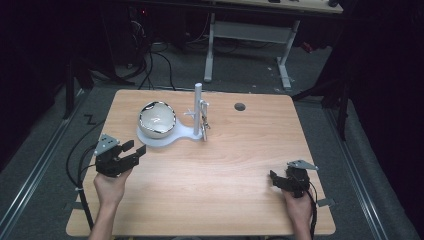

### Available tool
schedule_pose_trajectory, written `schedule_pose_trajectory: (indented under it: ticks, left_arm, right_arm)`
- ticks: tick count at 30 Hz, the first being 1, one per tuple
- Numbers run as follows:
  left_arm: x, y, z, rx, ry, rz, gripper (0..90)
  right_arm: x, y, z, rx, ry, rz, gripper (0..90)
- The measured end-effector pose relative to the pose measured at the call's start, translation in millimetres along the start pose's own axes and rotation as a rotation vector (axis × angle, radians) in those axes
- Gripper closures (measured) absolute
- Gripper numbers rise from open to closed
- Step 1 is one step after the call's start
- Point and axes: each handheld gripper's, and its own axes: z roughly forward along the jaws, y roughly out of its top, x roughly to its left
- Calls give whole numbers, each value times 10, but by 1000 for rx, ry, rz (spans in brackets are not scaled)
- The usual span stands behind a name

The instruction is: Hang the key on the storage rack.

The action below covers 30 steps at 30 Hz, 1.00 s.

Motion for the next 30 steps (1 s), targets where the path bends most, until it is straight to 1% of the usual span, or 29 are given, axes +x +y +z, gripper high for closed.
schedule_pose_trajectory:
  ticks: [11,19,25,30]
  left_arm:
    - [9,-79,-21,9,5,-4,472]
    - [22,-160,-30,23,7,-14,468]
    - [20,-207,-15,44,5,-9,461]
    - [14,-252,-3,54,4,-15,450]
  right_arm:
    - [0,0,0,0,0,-1,247]
    - [0,0,0,0,0,-1,246]
    - [-1,0,1,-1,0,-2,246]
    - [0,0,0,0,0,0,246]
